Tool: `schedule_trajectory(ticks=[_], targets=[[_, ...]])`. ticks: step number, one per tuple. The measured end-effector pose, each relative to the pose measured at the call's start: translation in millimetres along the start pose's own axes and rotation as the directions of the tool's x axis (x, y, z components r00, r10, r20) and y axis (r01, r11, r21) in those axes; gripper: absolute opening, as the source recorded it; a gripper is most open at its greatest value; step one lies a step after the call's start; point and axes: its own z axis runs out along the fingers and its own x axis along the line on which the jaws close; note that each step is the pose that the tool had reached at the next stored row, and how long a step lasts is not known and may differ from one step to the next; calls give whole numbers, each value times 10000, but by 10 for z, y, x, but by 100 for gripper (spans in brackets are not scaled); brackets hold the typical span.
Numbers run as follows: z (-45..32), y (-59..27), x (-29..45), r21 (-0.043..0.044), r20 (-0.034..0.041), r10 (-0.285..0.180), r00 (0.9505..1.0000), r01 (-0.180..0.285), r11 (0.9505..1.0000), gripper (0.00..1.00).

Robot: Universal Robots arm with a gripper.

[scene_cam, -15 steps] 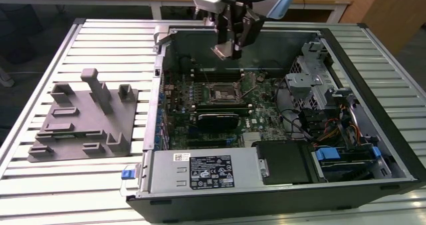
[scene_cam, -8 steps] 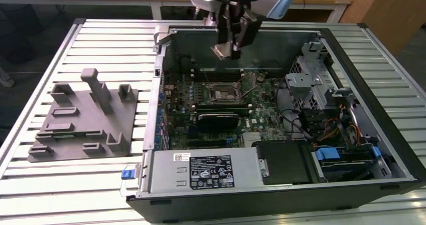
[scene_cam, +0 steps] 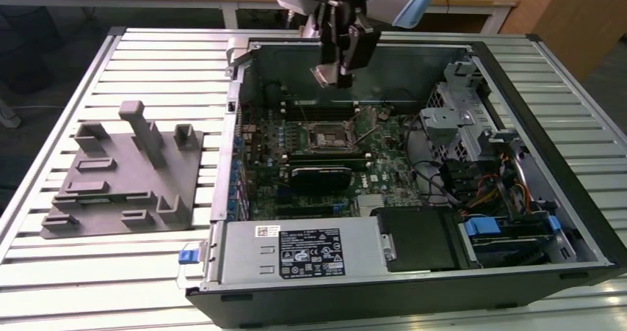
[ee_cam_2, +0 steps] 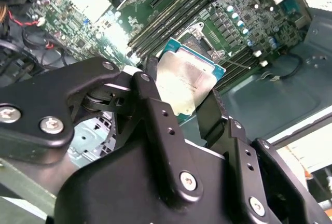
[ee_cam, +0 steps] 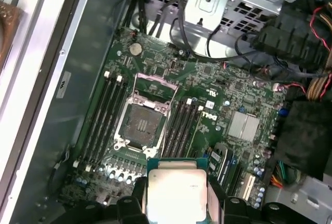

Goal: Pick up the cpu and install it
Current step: 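Place the cpu into insertion slot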

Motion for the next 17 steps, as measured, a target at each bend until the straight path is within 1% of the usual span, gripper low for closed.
schedule_trajectory(ticks=[4,8,12,17], targets=[[2,0,3,31,18,507,9987,-507,9987,54],[6,2,6,60,36,1017,9948,-1017,9948,54],[10,4,11,85,49,1504,9886,-1505,9886,54],[24,5,18,107,54,2057,9786,-2057,9785,54]])
